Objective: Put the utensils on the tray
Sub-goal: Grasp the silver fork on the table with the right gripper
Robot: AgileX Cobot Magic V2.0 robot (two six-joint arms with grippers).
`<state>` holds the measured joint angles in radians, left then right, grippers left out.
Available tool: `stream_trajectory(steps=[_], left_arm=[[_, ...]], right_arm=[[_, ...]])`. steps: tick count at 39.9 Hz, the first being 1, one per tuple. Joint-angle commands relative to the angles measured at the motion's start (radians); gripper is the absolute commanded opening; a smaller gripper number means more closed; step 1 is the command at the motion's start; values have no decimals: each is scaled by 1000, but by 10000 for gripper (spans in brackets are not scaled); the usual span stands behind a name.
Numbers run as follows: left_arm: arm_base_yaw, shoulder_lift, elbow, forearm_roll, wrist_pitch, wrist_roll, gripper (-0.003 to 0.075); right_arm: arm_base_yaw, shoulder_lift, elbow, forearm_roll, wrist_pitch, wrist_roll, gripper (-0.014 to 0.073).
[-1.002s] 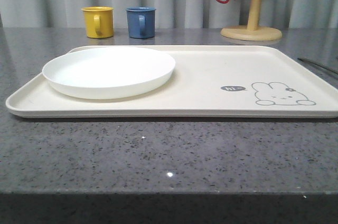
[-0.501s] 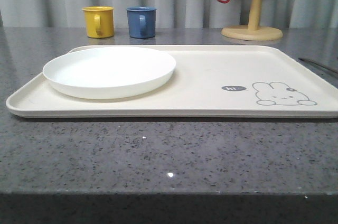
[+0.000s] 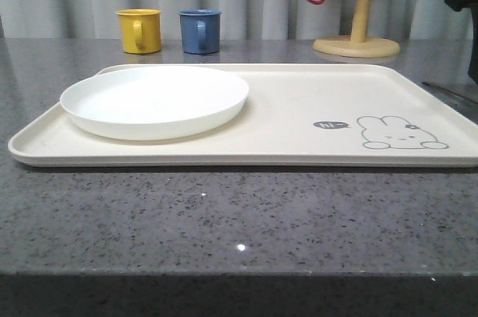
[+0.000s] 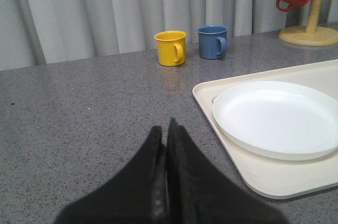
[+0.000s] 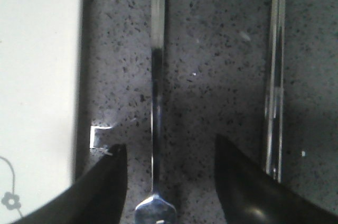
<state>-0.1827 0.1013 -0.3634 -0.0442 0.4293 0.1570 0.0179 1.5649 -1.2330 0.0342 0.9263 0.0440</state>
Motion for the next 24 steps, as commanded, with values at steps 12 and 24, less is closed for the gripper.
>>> stream_trajectory(steps=[12, 24], left_arm=[[2, 13, -27, -10, -84, -7, -18], [2, 13, -27, -10, -84, -7, -18]], right_arm=[[3, 42, -38, 4, -41, -12, 399], [3, 73, -38, 12, -23, -12, 306]])
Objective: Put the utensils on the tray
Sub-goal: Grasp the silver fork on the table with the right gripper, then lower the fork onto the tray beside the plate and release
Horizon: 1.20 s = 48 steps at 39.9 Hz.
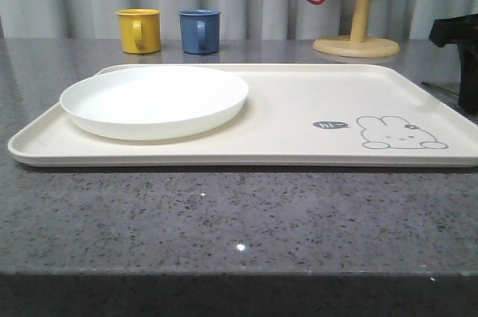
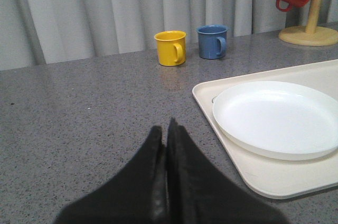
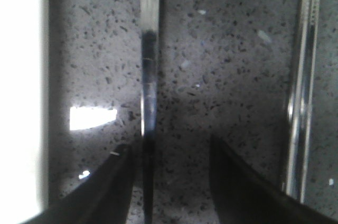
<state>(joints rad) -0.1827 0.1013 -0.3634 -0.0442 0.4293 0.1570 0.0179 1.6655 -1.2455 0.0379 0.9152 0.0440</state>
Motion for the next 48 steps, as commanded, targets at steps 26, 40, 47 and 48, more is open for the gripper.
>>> stream_trajectory(steps=[26, 40, 47, 48], left_arm=[[2, 13, -27, -10, -84, -7, -18], [2, 13, -27, -10, -84, -7, -18], [2, 13, -27, -10, -84, -7, -18], [2, 13, -27, -10, -84, -7, -18]], right_arm=[[3, -127, -25, 8, 46, 17, -16], [231, -215, -100, -194, 225, 339, -16], [388, -167, -207, -178, 224, 470, -16], [411, -157, -225, -175, 224, 480, -16]])
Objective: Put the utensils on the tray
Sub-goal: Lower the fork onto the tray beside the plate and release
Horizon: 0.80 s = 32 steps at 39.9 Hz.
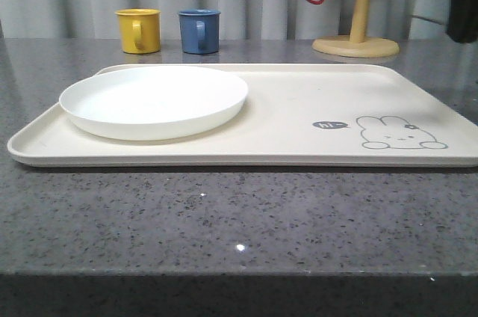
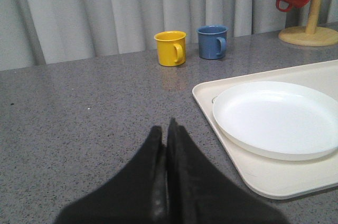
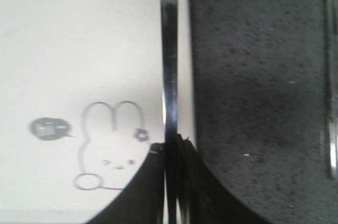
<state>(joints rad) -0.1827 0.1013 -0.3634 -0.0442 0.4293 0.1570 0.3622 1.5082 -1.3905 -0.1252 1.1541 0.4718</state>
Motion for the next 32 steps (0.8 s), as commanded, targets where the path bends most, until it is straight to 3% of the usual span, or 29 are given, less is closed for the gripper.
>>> stream_trajectory(steps=[1, 10, 32], left_arm=[[2, 13, -27, -10, -84, -7, -18], [2, 13, -27, -10, -84, -7, -18], [2, 13, -27, -10, -84, -7, -18]], right_arm=[[84, 17, -94, -11, -15, 61, -16], [194, 176, -243, 6, -20, 120, -16], [193, 344, -298, 60, -51, 164, -16]])
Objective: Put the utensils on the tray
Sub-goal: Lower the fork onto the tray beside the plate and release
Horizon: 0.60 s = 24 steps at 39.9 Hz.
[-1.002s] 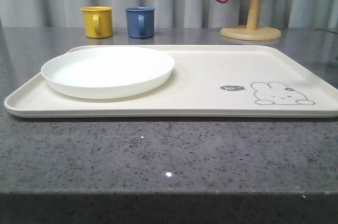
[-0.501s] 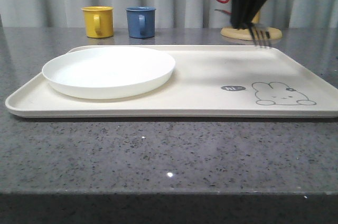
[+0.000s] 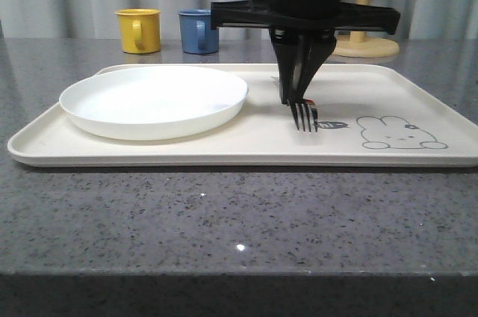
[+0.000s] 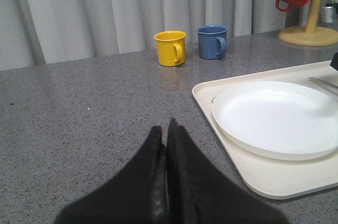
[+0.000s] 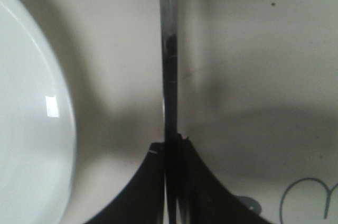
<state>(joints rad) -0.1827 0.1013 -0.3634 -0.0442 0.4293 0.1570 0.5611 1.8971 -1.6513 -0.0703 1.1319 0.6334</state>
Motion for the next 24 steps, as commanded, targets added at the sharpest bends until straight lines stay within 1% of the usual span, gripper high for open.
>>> stream_trajectory(steps=[1, 7, 10, 18, 24], left_arm=[[2, 13, -27, -10, -84, -7, -18], [2, 13, -27, -10, -84, -7, -18], [2, 13, -27, -10, -84, -7, -18], [2, 13, -27, -10, -84, -7, -18], [2, 13, -27, -10, -84, -7, -18]], right_arm=[[-5, -44, -37, 9, -30, 2, -16], [-5, -31, -37, 14, -30, 2, -15], [-5, -24, -37, 14, -29, 2, 6], [-5, -20, -37, 14, -21, 2, 192], [-7, -30, -47, 11, -8, 2, 286]])
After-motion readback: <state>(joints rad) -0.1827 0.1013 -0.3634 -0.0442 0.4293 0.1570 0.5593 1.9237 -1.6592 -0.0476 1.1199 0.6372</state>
